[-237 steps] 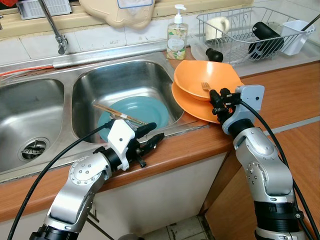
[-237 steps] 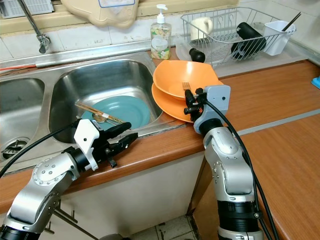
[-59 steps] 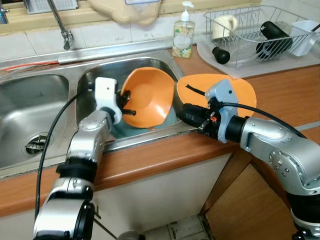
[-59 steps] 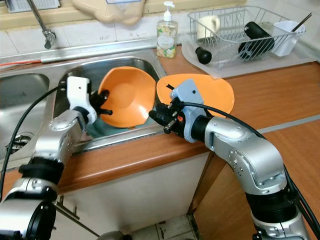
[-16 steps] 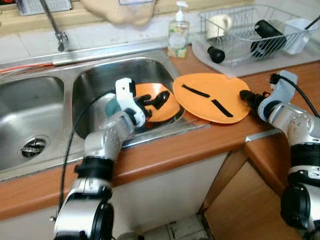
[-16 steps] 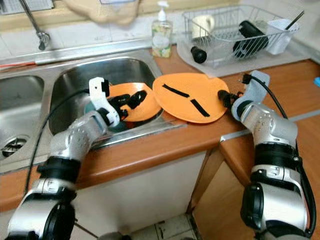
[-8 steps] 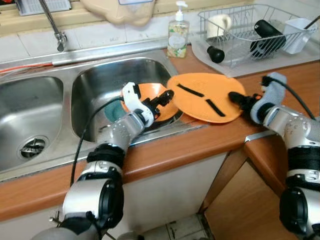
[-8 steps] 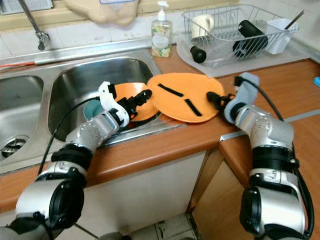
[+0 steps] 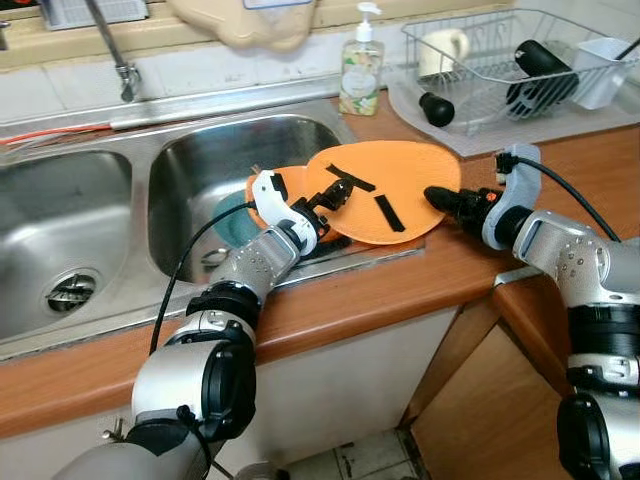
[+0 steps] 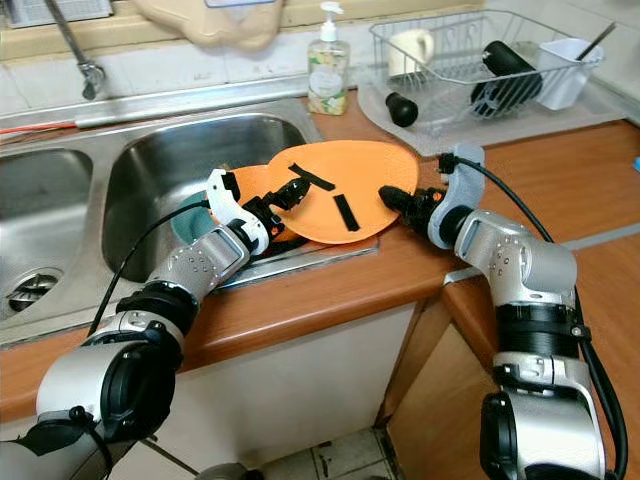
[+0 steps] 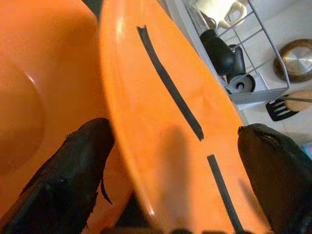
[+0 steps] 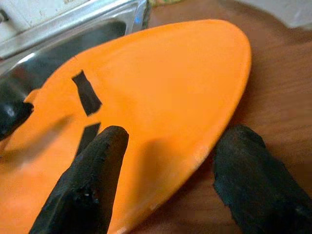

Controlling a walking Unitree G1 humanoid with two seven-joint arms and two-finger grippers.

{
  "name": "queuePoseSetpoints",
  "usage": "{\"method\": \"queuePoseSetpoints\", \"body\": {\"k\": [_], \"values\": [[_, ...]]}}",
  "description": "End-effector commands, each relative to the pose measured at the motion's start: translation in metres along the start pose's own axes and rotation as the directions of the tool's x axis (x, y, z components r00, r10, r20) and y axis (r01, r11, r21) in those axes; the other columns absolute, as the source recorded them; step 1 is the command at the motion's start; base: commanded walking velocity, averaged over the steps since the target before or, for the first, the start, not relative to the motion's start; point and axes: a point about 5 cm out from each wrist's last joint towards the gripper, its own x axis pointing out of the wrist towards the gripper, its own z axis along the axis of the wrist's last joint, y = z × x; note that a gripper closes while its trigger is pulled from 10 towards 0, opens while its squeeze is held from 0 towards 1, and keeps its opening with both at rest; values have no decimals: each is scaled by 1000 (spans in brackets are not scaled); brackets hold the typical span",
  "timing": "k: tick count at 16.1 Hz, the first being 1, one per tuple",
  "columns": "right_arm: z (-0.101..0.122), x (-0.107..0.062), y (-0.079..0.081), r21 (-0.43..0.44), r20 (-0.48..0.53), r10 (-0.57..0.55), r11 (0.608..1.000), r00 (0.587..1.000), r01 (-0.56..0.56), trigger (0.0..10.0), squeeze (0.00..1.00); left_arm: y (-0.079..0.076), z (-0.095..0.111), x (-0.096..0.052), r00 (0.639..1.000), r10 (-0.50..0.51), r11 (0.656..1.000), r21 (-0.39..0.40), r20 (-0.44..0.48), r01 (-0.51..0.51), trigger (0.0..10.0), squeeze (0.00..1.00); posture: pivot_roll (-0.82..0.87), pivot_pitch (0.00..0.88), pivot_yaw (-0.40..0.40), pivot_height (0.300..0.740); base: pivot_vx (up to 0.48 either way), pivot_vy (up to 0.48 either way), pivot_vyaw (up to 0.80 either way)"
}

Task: Kitchen organization

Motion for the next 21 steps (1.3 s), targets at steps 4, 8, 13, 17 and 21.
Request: {"method": "queuePoseSetpoints", "body": {"k": [4,8,13,17,21], "values": [[3,-2,7,-24,4,29,999,1000,-29,10000,0,-2,4,0,998,-56,998,-37,22,57,0,0,-55,0,91,740,0,0,0],[6,-2,9,-33,18,33,999,999,-33,10000,0,-2,8,-2,996,-84,994,-70,38,86,0,0,-54,0,90,740,0,0,0],[5,-2,10,-42,22,32,999,999,-31,10000,0,1,9,-5,993,-109,990,-89,51,113,0,0,-52,0,90,740,0,0,0],[9,-4,13,-58,38,51,997,998,-49,10000,0,-1,14,-7,989,-133,987,-86,60,138,0,0,-53,0,93,740,0,0,0],[11,-6,20,-77,52,79,994,995,-75,10000,0,-8,28,-10,979,-175,977,-101,102,186,0,0,-50,0,95,740,0,0,0]]}}
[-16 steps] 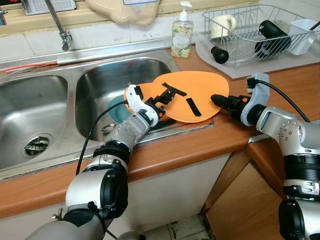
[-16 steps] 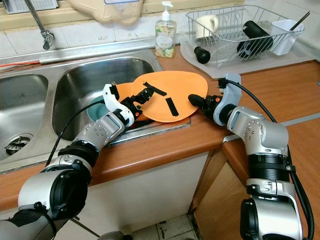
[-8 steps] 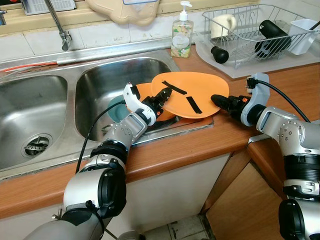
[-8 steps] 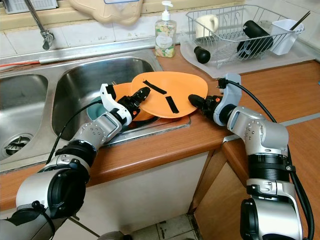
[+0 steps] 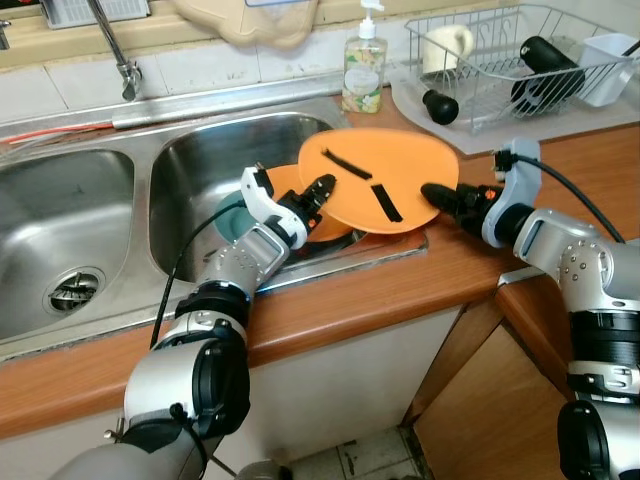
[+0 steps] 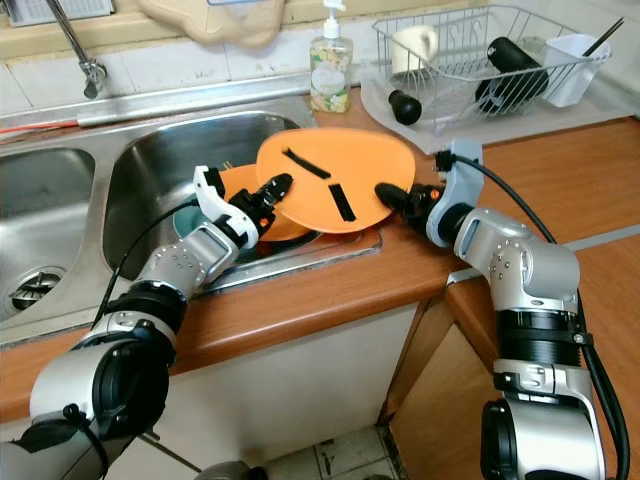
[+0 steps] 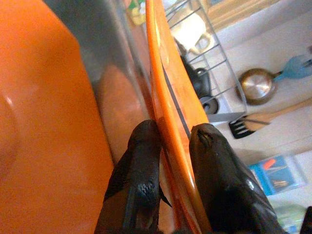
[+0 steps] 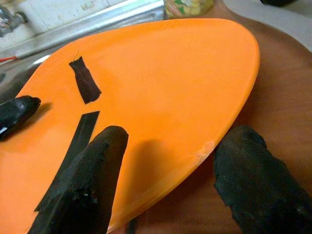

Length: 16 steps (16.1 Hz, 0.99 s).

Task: Kitchen organization

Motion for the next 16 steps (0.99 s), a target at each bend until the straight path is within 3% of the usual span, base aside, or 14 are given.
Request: {"method": "queuePoseSetpoints", "body": {"k": [1,4,8,9,13,16], "values": [[1,0,7,-9,7,33,999,999,-33,10000,0,-8,10,1,999,-43,999,5,26,43,0,0,-50,0,95,740,0,0,0],[8,-3,14,-36,33,58,998,998,-57,10000,0,-19,30,-8,990,-108,994,2,90,108,0,0,-47,0,95,740,0,0,0],[19,-9,29,-82,75,116,990,990,-110,10000,0,-33,59,-40,966,-153,988,51,208,145,0,0,-30,0,88,740,0,0,0],[20,-11,35,-96,79,142,986,987,-134,10000,0,-35,68,-55,957,-136,990,61,254,125,0,0,-24,0,84,740,0,0,0],[19,-13,42,-126,73,172,979,982,-162,10000,0,-32,76,-73,949,-86,993,99,303,58,0,0,-20,0,80,740,0,0,0],[16,-18,56,-228,41,251,945,967,-235,10000,0,-17,84,-89,933,47,979,171,358,-115,0,0,-19,0,77,740,0,0,0]]}}
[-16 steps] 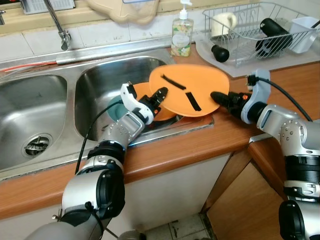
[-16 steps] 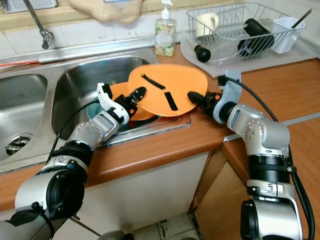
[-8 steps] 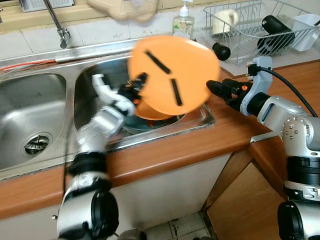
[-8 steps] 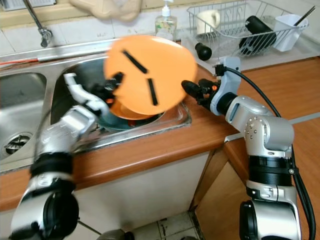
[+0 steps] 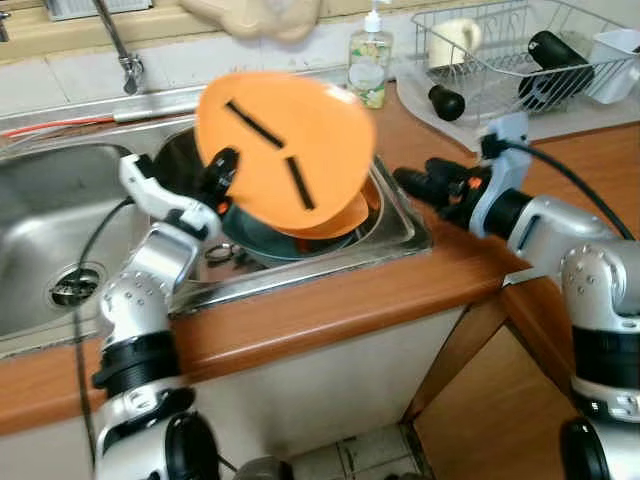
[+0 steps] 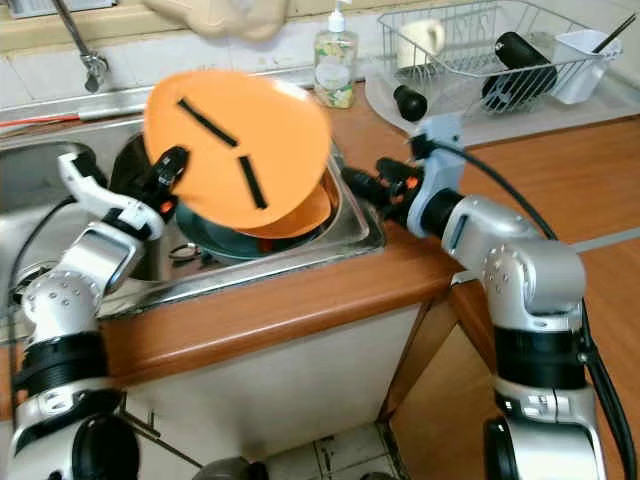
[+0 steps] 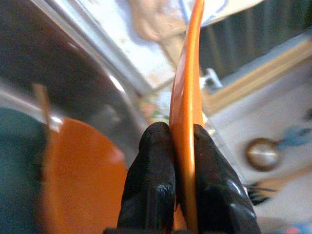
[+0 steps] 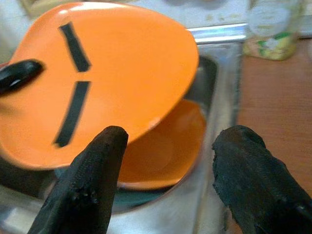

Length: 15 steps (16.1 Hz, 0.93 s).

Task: Kitchen organization

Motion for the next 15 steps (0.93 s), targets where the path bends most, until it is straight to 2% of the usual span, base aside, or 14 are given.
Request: {"method": "queuePoseSetpoints", "body": {"k": [1,2,3,8,9,10,11,12,13,15], "values": [[0,-2,15,-102,-32,93,990,995,-96,10000,0,9,9,-5,994,107,982,151,26,-109,0,0,-17,0,73,740,0,0,0],[0,-2,15,-102,-32,93,990,995,-96,10000,0,9,9,-5,994,107,982,151,26,-109,0,0,-17,0,73,740,0,0,0],[-8,-4,23,-176,-98,144,971,985,-160,10000,0,22,3,-5,976,217,945,252,-1,-210,0,0,-18,0,72,740,0,0,0],[-18,-6,29,-250,-183,177,943,967,-220,10000,0,25,-3,4,967,252,924,303,-20,-235,0,0,-19,0,70,740,0,0,0],[-19,-7,30,-260,-193,180,938,965,-227,10000,0,26,-6,6,963,266,915,322,-33,-242,1725,0,-18,0,70,740,0,0,0],[-19,-7,30,-267,-197,178,936,964,-228,10000,0,27,-8,9,959,279,909,334,-45,-249,10000,0,-19,0,72,740,0,0,0],[-19,-7,29,-269,-198,175,936,964,-225,10000,0,28,-8,10,957,287,907,336,-47,-255,10000,933,-19,0,72,740,0,0,0],[-20,-7,29,-273,-198,172,936,965,-223,10000,0,28,-9,11,955,291,904,340,-47,-259,10000,933,-21,0,73,740,0,0,0],[-20,-7,28,-281,-196,163,935,967,-214,10000,0,28,-9,12,956,291,903,343,-47,-258,10000,1000,-22,0,76,740,0,0,0],[-20,-7,28,-289,-193,157,934,969,-209,10000,0,30,-6,11,951,305,885,380,-41,-268,10000,1000,-22,0,77,740,0,0,0]]}}
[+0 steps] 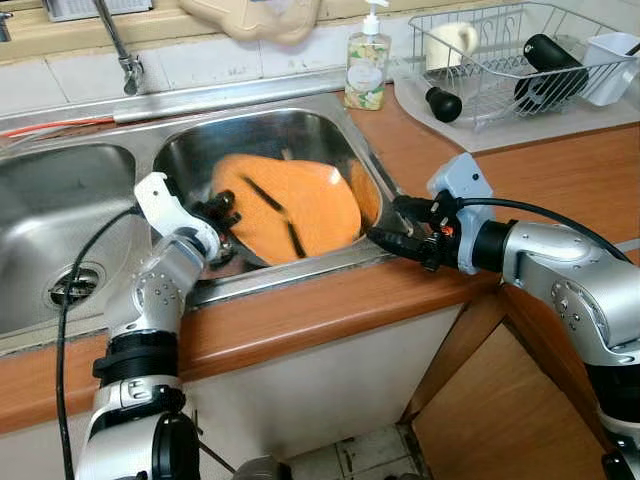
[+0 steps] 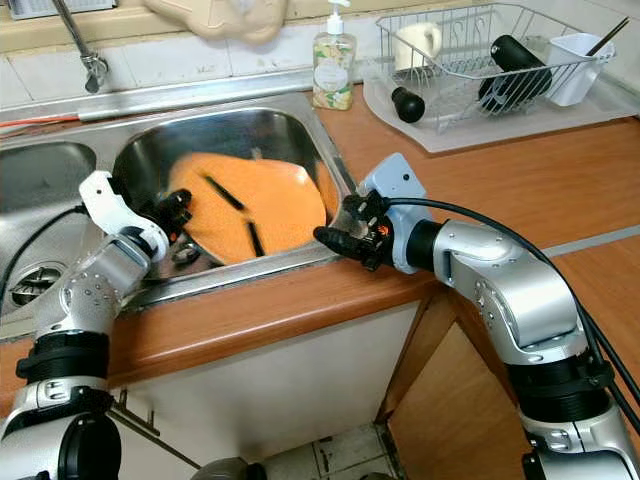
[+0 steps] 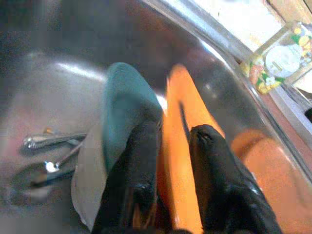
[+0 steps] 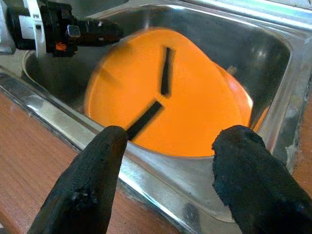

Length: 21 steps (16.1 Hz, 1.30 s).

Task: Kitchen organization

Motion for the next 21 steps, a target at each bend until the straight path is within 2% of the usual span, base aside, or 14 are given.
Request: {"method": "queuePoseSetpoints", "body": {"k": [1,2,3,4,7,9,12,13,14,15,16,17,19,21], "values": [[0,-1,3,-33,-2,6,999,1000,-6,10000,0,-1,9,1,1000,10,999,50,19,-11,10000,1000,-22,0,77,740,0,0,0],[0,-1,4,-35,-2,10,999,1000,-10,10000,0,1,10,0,1000,14,998,67,19,-15,10000,1000,-22,0,77,740,0,0,0],[-1,-2,4,-35,-1,12,999,1000,-12,10000,82,3,13,-1,999,22,994,108,24,-24,10000,1000,-21,0,77,740,0,0,0],[0,-1,2,-6,21,-23,1000,1000,23,10000,1000,5,19,-4,999,19,980,197,37,-26,10000,1000,-20,0,76,740,0,0,0],[8,-1,-5,-5,101,-170,985,980,172,10000,1000,-6,37,-20,992,-96,917,396,87,54,10000,1000,-21,0,83,740,0,0,0],[13,1,-7,-17,180,-341,937,923,349,10000,1000,-16,43,-33,980,-155,877,475,127,77,10000,1000,-23,0,86,740,0,0,0],[12,4,5,121,205,-415,910,886,398,10000,1000,-25,33,-50,980,-143,839,543,135,48,10000,1000,-25,0,84,740,0,0,0],[9,4,9,132,215,-421,907,881,401,10000,1000,-27,27,-55,980,-131,851,524,152,32,10000,1000,-26,0,82,740,0,0,0],[7,3,11,135,229,-456,890,860,436,10000,1000,-28,19,-60,984,-126,880,472,126,52,10000,925,-26,0,81,740,0,0,800],[0,1,16,128,229,-499,867,836,482,10000,1000,-27,10,-68,989,-107,874,483,100,46,10000,106,-32,0,80,740,0,0,800],[-4,0,20,127,224,-505,863,834,489,10000,1000,-28,6,-72,988,-122,868,492,94,60,10000,106,-33,0,82,740,0,0,800],[-7,-1,26,117,251,-518,855,818,506,10000,1000,-30,0,-79,982,-168,866,490,91,102,10000,0,-35,0,87,740,0,0,800],[-19,-4,34,164,227,-537,844,813,511,10000,1000,-28,-12,-85,984,-132,878,476,123,58,10000,0,-37,0,91,740,0,0,800],[-23,-6,38,185,223,-568,823,792,537,10000,1000,-31,-20,-88,987,-107,861,508,123,30,10000,0,-37,0,91,740,0,0,800]]}}
